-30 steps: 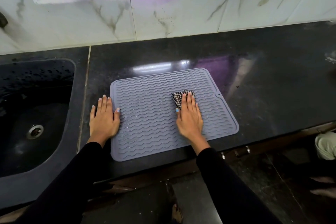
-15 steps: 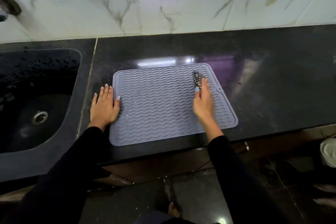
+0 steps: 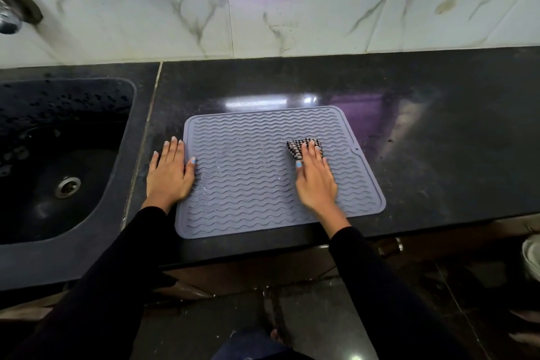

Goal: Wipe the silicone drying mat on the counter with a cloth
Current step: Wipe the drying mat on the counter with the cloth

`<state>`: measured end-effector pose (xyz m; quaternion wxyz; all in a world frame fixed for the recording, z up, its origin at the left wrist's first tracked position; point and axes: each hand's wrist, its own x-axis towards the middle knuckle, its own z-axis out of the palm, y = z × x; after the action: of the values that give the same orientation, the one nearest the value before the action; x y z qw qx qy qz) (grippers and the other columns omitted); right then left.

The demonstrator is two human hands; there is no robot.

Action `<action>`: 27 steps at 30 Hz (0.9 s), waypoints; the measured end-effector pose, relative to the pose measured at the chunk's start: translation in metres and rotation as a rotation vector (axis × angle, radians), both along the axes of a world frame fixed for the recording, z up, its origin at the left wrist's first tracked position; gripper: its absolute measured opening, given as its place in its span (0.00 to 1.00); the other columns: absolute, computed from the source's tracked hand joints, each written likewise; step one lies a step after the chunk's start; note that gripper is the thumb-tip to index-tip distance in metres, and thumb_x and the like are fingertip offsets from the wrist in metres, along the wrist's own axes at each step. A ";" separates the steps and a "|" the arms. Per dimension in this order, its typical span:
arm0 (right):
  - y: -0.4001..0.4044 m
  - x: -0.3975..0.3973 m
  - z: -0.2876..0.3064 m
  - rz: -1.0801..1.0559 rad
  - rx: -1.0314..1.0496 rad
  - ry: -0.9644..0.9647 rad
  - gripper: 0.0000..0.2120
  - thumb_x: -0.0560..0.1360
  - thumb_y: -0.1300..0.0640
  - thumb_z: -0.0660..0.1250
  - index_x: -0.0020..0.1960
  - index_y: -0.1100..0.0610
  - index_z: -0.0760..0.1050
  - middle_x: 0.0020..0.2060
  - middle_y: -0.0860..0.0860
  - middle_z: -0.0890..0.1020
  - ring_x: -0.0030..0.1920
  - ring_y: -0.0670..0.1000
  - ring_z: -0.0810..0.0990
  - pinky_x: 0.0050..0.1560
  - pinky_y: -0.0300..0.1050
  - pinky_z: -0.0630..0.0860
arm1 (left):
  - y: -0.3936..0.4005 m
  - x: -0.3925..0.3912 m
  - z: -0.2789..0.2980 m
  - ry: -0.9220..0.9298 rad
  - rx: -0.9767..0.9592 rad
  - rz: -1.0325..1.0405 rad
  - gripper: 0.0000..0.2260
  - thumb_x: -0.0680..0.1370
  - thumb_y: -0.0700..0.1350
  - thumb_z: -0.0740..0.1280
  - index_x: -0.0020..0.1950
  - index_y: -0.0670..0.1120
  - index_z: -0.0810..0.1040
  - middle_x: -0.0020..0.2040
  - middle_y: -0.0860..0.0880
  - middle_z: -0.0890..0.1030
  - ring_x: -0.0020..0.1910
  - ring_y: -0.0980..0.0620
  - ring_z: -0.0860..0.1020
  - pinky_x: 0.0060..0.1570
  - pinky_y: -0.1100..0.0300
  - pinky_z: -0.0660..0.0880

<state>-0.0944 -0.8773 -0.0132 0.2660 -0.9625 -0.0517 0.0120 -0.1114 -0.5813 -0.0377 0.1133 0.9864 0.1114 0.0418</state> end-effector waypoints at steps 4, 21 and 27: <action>-0.006 0.013 0.029 -0.388 0.952 0.157 0.20 0.82 0.57 0.51 0.73 0.54 0.61 0.69 0.53 0.69 0.64 0.50 0.70 0.65 0.45 0.67 | -0.002 0.000 0.003 0.009 -0.010 -0.004 0.30 0.77 0.56 0.43 0.76 0.41 0.53 0.77 0.45 0.53 0.76 0.49 0.49 0.74 0.50 0.44; 0.054 -0.005 -0.007 0.209 -0.260 -0.059 0.29 0.81 0.50 0.48 0.76 0.57 0.39 0.76 0.52 0.42 0.76 0.48 0.41 0.74 0.43 0.39 | 0.000 0.000 -0.001 0.012 -0.005 -0.016 0.26 0.82 0.53 0.47 0.76 0.41 0.50 0.77 0.44 0.50 0.76 0.49 0.47 0.74 0.52 0.42; 0.046 0.005 0.006 0.067 0.220 0.106 0.24 0.81 0.54 0.53 0.75 0.47 0.54 0.69 0.45 0.67 0.62 0.49 0.72 0.61 0.46 0.72 | 0.002 -0.002 0.008 0.043 -0.050 -0.033 0.25 0.82 0.52 0.47 0.76 0.42 0.50 0.77 0.46 0.49 0.76 0.50 0.47 0.74 0.53 0.41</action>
<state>-0.0895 -0.8311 -0.0068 0.3719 -0.9232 -0.0708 0.0659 -0.1130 -0.5793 -0.0293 0.1363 0.9856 0.0984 0.0161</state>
